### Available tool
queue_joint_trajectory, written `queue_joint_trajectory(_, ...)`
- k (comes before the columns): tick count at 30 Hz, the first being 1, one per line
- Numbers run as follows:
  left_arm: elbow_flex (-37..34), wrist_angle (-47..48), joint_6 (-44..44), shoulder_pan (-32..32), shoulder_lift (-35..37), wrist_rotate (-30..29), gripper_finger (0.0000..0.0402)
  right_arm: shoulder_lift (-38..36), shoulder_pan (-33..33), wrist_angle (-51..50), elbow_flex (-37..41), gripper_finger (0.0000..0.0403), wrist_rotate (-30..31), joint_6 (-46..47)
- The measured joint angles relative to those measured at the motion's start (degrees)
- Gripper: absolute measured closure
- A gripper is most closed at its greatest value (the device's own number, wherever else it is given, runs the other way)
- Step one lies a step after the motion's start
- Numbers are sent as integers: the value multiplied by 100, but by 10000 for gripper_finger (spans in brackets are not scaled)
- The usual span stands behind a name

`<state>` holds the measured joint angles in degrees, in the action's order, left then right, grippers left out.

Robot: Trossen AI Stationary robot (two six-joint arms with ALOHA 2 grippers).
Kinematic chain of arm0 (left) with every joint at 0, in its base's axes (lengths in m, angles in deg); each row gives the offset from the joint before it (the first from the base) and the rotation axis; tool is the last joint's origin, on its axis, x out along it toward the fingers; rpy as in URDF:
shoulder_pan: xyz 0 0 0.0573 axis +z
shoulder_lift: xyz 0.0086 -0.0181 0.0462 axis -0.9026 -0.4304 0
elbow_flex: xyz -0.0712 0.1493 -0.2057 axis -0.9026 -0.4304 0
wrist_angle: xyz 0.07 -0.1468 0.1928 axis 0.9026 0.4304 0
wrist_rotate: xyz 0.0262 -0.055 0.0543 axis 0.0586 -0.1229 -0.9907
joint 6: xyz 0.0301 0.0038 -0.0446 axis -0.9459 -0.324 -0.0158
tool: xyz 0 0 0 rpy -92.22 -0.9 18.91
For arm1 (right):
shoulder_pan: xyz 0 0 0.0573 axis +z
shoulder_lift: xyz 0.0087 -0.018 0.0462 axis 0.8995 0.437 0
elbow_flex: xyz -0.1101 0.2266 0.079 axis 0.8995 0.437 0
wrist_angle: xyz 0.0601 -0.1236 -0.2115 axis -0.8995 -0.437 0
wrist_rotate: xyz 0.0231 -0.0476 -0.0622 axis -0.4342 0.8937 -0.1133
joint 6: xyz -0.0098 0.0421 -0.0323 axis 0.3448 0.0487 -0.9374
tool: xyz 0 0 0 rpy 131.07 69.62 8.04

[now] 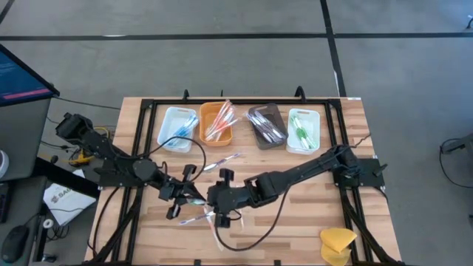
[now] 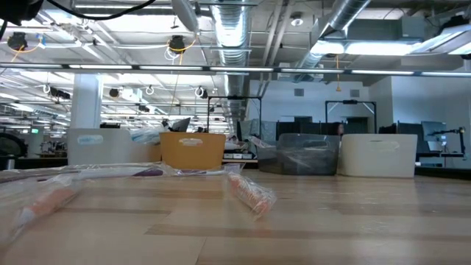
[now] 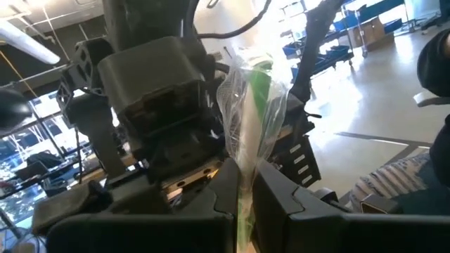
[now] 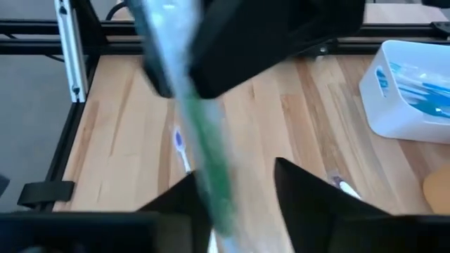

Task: Pick & Place Toothbrushes
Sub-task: Put the green toothbrush into right white the bin

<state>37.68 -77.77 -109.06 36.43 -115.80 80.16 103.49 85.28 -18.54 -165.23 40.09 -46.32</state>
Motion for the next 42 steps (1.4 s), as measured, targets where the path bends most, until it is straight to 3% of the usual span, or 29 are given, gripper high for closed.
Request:
queue_joint_trajectory(6,0,40,61,4,5,-49,385,0,11,-111,-97,369,-39,-171)
queue_joint_trajectory(8,2,33,184,9,11,-58,380,0,37,-144,-115,387,-27,-273)
queue_joint_trajectory(27,0,86,612,18,-2,-75,218,-2,24,-464,-123,390,171,100)
queue_joint_trajectory(34,-2,70,605,24,-4,-268,191,-119,33,-1118,-129,390,334,948)
queue_joint_trajectory(42,-4,-4,394,13,33,-799,176,-190,-14,-2602,-127,390,395,1674)
